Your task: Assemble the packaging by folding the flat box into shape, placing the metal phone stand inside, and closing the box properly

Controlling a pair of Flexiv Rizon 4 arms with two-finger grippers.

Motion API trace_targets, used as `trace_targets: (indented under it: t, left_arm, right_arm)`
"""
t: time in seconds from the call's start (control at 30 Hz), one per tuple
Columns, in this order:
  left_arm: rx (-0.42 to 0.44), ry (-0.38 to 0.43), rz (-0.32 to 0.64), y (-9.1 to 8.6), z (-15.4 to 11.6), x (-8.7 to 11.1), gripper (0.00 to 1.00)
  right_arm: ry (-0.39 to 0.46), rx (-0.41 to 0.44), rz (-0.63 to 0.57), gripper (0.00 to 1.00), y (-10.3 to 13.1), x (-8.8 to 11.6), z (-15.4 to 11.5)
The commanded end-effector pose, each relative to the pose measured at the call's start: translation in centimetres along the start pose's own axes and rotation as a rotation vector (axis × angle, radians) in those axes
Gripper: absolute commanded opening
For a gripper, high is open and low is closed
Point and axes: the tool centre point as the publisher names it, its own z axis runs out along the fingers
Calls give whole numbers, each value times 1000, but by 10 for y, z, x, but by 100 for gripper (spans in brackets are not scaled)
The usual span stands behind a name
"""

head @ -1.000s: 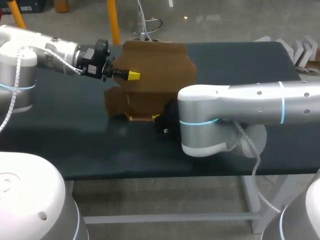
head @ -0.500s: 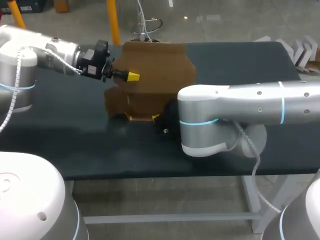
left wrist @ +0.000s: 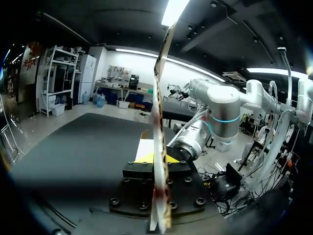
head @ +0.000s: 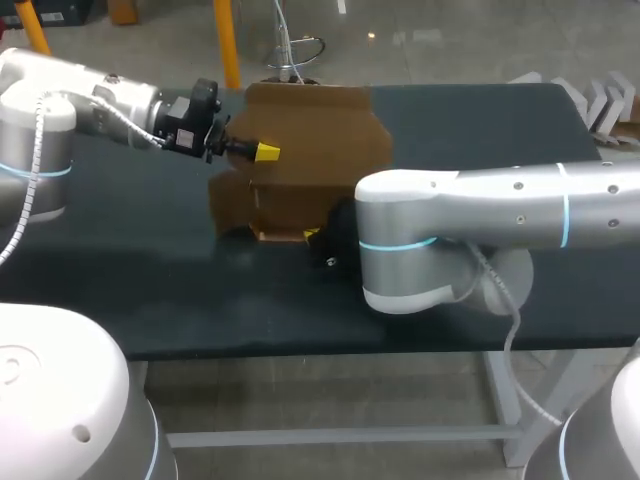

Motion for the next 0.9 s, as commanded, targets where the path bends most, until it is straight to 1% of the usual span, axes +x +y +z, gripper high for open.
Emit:
trace_targets:
  t: [0.03,0.9]
  left_arm:
    - [-6,6,0,1,-2,0,0]
    - [-14,7,-2,1,-5,-1,0]
  right_arm:
    - [-5,-1,0,0,-4,-1,7]
    - [-5,-1,0,0,-4,-1,7]
